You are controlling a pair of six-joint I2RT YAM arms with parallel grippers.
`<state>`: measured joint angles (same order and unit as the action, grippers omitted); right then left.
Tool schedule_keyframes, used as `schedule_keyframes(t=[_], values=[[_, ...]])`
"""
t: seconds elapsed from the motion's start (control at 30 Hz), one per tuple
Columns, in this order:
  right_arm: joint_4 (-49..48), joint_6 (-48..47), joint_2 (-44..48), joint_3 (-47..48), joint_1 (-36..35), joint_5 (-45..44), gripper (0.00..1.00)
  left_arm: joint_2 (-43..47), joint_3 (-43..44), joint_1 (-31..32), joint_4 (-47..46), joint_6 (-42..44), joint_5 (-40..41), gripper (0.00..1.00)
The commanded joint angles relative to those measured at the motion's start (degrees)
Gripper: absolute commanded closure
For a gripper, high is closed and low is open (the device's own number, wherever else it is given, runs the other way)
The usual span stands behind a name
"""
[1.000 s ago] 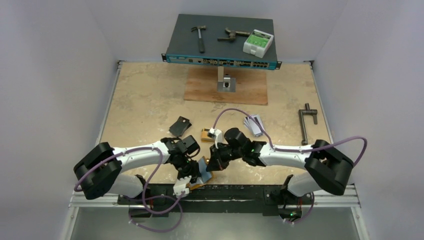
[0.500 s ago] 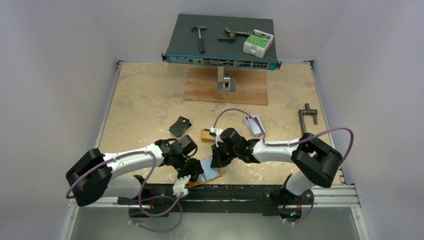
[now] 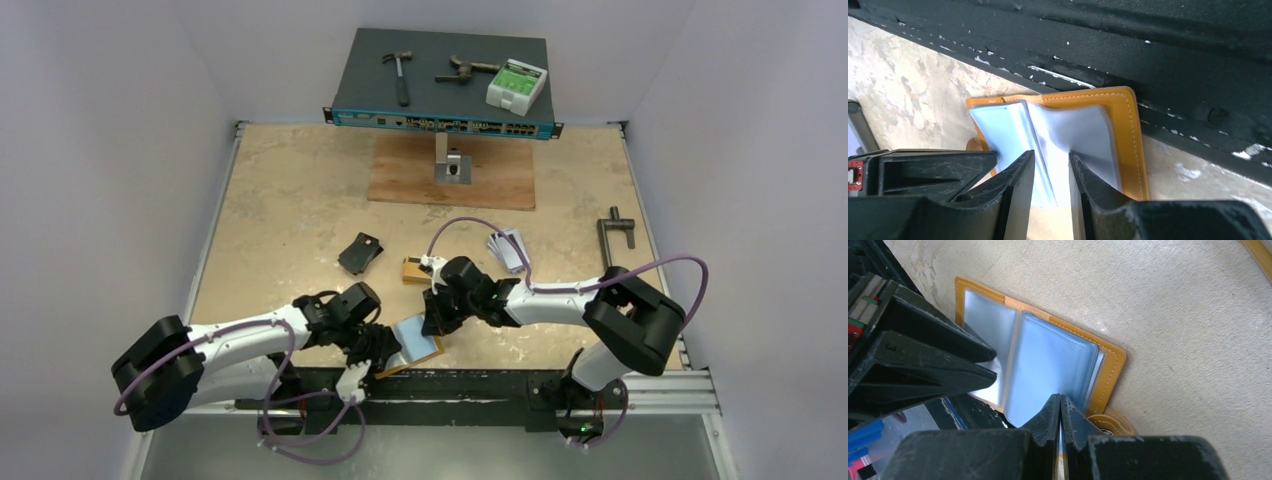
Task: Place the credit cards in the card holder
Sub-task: Open the card holder at the center of the board.
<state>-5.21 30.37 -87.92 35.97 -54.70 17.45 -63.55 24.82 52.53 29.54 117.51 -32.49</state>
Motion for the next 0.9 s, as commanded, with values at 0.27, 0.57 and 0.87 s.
schedule_keyframes(t=[0.27, 0.57, 0.87], values=[[3.25, 0.07, 5.27, -1.57, -0.6, -3.97, 1.0, -4.67, -0.57, -0.04, -6.6, 1.03, 1.06, 0.65], [12.18, -1.68, 11.68, 7.36, -0.58, -6.06, 1.0, 4.66, 9.9, -0.06, 5.89, -10.27, 2.5, 0.47], [16.85, -3.02, 12.04, 16.57, -0.55, -8.47, 0.87, 13.46, 16.27, -0.06, 8.45, -30.43, 6.86, 0.46]])
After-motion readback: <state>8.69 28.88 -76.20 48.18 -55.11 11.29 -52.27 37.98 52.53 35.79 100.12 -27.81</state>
